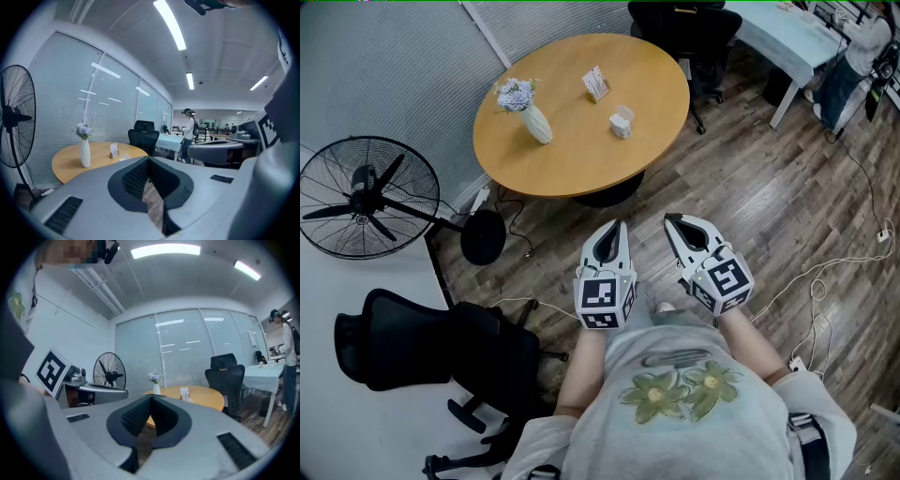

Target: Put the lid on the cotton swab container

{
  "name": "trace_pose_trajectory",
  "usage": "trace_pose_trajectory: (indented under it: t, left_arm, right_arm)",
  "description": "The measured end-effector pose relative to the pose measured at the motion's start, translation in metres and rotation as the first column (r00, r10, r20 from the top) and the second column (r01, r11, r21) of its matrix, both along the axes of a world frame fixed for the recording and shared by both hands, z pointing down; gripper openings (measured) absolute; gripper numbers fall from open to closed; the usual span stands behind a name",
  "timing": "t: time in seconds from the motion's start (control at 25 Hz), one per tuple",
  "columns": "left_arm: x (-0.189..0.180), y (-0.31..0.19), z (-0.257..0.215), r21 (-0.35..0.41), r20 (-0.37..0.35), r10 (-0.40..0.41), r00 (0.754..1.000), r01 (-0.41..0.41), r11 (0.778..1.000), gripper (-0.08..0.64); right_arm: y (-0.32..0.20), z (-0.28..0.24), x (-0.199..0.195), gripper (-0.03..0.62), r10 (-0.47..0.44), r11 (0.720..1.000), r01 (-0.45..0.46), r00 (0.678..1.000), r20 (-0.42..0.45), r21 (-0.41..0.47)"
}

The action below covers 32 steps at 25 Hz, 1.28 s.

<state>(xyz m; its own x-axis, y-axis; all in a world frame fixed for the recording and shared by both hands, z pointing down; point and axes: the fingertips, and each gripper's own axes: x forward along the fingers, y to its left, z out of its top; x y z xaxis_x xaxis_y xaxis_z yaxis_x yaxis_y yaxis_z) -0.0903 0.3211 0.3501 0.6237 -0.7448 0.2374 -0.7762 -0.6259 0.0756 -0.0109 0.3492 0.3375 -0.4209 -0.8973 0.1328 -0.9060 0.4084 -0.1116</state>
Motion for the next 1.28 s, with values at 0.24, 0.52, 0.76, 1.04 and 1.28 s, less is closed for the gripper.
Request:
trace_pose_trajectory:
  t: [0.24,0.52,0.76,1.04,1.28]
  left_arm:
    - [-0.004,-0.028,0.001,0.002,0.017,0.023,1.000,-0.023,1.000,0.000]
    - [-0.006,-0.090,0.007,-0.010,0.021,0.047,0.999,-0.047,0.999,0.000]
    - [-0.001,-0.148,0.010,-0.018,0.007,0.076,0.997,-0.076,0.997,0.001]
    - [0.007,-0.198,0.008,-0.009,-0.013,0.186,0.982,-0.186,0.983,0.147]
    - [0.000,-0.227,0.023,0.007,-0.003,0.234,0.972,-0.234,0.972,0.273]
  right_arm:
    - [-0.031,0.002,-0.006,-0.002,0.002,1.000,-0.002,1.000,0.005,-0.008]
    - [-0.090,0.005,0.002,0.000,0.050,0.999,-0.050,0.999,-0.018,-0.013]
    - [-0.144,0.005,0.010,0.000,0.098,0.995,-0.099,0.995,-0.026,-0.019]
    - [-0.198,0.014,0.018,0.071,0.172,0.983,-0.172,0.985,-0.013,-0.059]
    - [-0.227,0.027,0.018,0.203,0.206,0.975,-0.205,0.979,0.007,-0.085]
